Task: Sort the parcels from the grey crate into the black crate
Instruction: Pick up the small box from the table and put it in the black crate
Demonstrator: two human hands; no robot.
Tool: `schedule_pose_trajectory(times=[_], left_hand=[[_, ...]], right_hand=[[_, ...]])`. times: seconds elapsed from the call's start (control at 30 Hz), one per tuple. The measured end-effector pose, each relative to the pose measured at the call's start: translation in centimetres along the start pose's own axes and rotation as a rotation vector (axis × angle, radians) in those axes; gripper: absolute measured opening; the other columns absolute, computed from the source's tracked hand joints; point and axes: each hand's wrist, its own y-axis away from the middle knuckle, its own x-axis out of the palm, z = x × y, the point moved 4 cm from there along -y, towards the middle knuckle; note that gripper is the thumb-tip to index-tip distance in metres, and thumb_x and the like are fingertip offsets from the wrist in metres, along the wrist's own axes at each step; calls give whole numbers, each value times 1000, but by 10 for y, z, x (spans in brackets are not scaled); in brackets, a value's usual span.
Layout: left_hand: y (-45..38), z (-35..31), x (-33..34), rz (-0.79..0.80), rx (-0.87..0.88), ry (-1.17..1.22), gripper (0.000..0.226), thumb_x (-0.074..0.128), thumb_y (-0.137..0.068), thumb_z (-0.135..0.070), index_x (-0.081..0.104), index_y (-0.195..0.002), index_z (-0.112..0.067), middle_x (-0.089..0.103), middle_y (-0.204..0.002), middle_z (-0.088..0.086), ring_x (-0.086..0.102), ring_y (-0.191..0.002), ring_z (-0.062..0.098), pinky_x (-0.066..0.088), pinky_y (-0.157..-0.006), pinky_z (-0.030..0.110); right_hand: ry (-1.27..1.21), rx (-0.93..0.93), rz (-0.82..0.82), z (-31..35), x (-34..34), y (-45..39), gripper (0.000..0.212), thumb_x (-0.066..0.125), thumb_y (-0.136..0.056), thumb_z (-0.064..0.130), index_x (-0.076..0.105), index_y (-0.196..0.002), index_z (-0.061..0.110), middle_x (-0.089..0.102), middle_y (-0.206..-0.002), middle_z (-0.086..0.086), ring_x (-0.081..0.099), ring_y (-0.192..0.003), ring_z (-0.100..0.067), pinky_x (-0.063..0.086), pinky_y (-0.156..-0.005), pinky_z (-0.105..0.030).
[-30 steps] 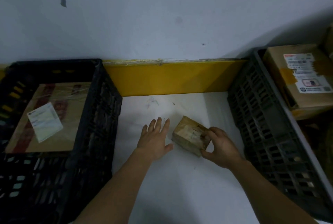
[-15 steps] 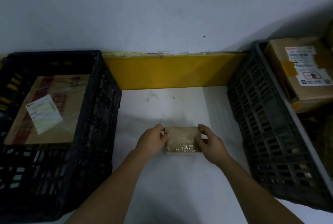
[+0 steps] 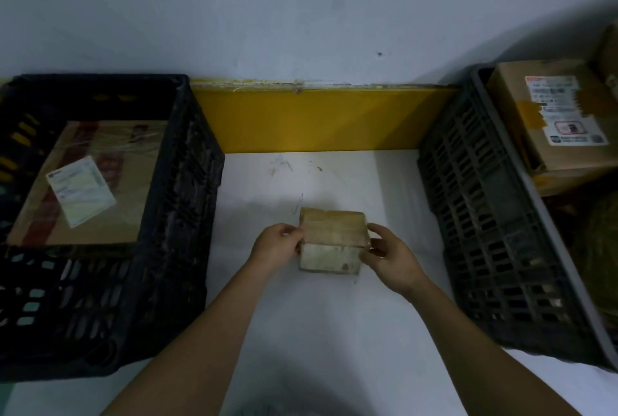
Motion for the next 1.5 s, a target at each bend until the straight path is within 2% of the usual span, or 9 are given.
schedule_pose_trajectory(times=[0.13,0.3,0.43,0.6,0.77,0.9,1.07,1.23,1.5], left_hand=[[9,-13,-6,-15,28,-31,56,53,-77,-63,79,-94,-17,81,-96,4,76,-97,29,59,-94,49],[7,-6,-13,2,20,6,58,64,-71,-66,77,-110,-24,81,-101,-1,78,-96,24,62,-94,52],[5,11,-7,60,16,-180,43,69,-94,-30,55,-134,-35,75,-107,5,77,-93,27,66,-83,43],[11,22,0,21,101,-488,62,63,-100,-33,37,-157,-31,71,-124,9,71,-106,29,61,-90,41],[11,14,-8,25,119,-617,39,65,-96,-44,59,-124,-18,67,-117,9,67,-102,29,59,-86,44],[19,24,-11,125,30,-649,40,59,-102,-54,63,-104,-15,70,-116,12,66,-105,29,56,-91,38],[27,30,5,156,38,-334,55,64,-104,-33,46,-154,-19,59,-150,9,59,-133,28,49,-108,33],[33,26,12,81,-4,-139,46,60,-103,-22,51,-148,-20,64,-139,4,64,-121,23,53,-105,38],[51,-28,-33,-84,105,223,44,67,-103,-37,40,-134,-23,64,-130,1,68,-109,16,56,-95,36]], right_hand=[[77,-37,-91,10,1,-3,34,71,-103,37,60,-133,47,80,-108,16,76,-95,-6,65,-88,-41],[140,-36,-162,19,10,-3,37,67,-104,47,64,-140,37,81,-90,13,76,-78,-6,66,-76,-42],[192,11,-69,20,23,-6,55,64,-108,37,46,-159,28,73,-134,7,71,-102,-11,55,-72,-21],[332,-65,78,20,42,-6,62,69,-105,35,43,-162,27,62,-149,-1,66,-122,-20,57,-99,-35],[481,200,-52,-7,44,-6,75,68,-99,61,46,-156,17,67,-141,-11,67,-121,-29,54,-99,-40],[320,84,20,3,61,-8,68,72,-102,41,41,-160,21,70,-141,1,69,-119,-22,58,-97,-41],[356,1,119,14,80,-7,88,70,-103,23,15,-170,28,59,-155,-3,69,-124,-28,59,-97,-39],[304,-6,139,16,79,-3,101,72,-101,18,3,-172,37,55,-158,-2,70,-122,-27,62,-97,-43],[111,-280,0,101,54,17,87,86,-92,31,31,-153,60,59,-130,19,73,-97,-11,65,-74,-30]])
